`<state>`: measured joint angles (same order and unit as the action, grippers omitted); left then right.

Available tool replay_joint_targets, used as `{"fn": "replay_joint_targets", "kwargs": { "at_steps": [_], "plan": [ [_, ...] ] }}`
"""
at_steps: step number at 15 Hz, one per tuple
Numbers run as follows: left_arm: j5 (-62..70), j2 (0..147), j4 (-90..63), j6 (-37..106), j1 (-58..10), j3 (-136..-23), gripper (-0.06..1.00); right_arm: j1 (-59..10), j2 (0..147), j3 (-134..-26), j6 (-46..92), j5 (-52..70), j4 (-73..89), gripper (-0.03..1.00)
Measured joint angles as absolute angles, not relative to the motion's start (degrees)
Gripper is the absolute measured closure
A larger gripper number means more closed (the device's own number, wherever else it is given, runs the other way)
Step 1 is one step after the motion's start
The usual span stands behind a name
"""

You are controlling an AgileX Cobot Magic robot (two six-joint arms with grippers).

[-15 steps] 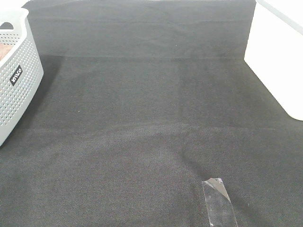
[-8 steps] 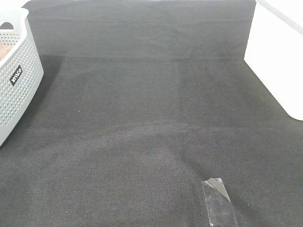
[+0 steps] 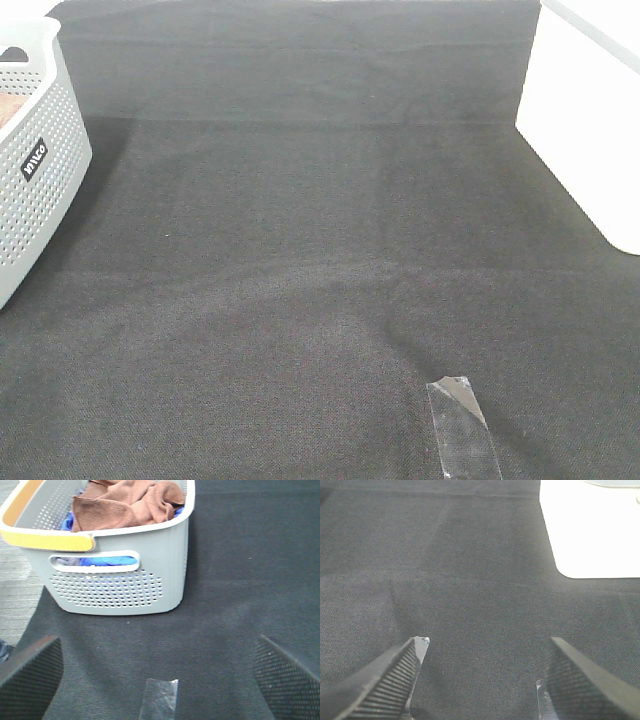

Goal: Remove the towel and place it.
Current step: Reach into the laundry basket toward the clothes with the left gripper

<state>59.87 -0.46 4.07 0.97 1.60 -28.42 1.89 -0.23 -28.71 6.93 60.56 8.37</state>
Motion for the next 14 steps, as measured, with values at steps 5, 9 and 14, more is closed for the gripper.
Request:
{"fn": "replay_joint_targets", "kwargs": {
  "at_steps": [5, 9, 14],
  "plan": [
    [59.87, -0.46, 3.72, -1.49, 1.60, -28.42, -0.03, 1.89, -0.23, -28.71, 6.93, 60.56, 8.37, 0.28],
    [59.87, -0.46, 3.72, -1.49, 1.60, -28.42, -0.03, 1.89, -0.23, -28.71, 6.93, 60.56, 8.37, 0.28],
    [62.68, 8.37, 3.55, 6.65, 1.60, -33.75, -0.03, 1.89, -0.23, -28.71, 6.93, 60.56, 8.37, 0.28]
  ]
}}
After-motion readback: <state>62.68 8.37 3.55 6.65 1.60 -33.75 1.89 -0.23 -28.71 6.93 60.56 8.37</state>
